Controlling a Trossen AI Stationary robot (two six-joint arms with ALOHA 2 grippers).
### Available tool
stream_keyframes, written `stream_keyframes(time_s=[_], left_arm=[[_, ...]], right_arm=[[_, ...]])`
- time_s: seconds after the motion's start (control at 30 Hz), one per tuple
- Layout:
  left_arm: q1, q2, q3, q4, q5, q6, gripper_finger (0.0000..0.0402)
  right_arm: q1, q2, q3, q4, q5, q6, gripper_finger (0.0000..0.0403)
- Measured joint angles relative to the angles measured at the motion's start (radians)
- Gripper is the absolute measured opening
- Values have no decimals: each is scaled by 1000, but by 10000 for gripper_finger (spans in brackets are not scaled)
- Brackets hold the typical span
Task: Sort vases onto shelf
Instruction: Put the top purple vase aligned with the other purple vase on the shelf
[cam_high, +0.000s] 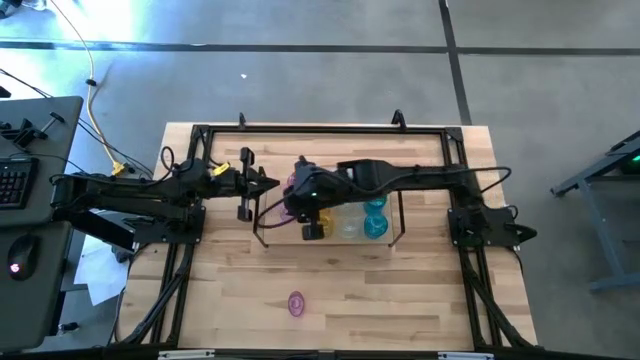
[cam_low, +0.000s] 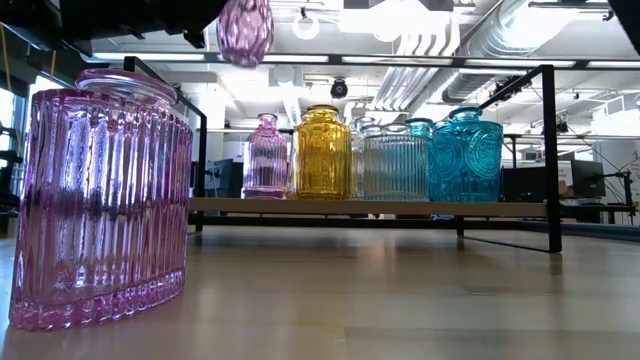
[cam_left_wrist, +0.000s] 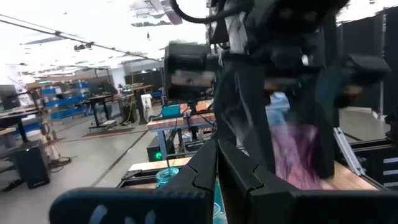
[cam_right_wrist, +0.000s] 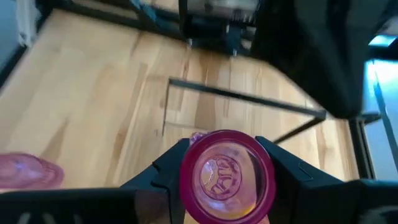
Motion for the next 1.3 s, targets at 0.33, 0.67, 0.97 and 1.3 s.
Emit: stream_keyframes(time_s=[0.33, 0.67, 0.97, 1.3], left_arm=[[0, 0, 0, -41, -257, 22, 7], [0, -22, 0, -89, -352, 45, 7], [-1, -103, 0, -188, -404, 42, 7], [-20, -109, 0, -208, -410, 35, 7]], right_arm=[[-41, 102, 40, -71, -36, 4, 133], [-58, 210, 40, -60, -56, 2, 133], [-69, 262, 39, -32, -64, 21, 133], [-78, 279, 38, -28, -67, 54, 133]])
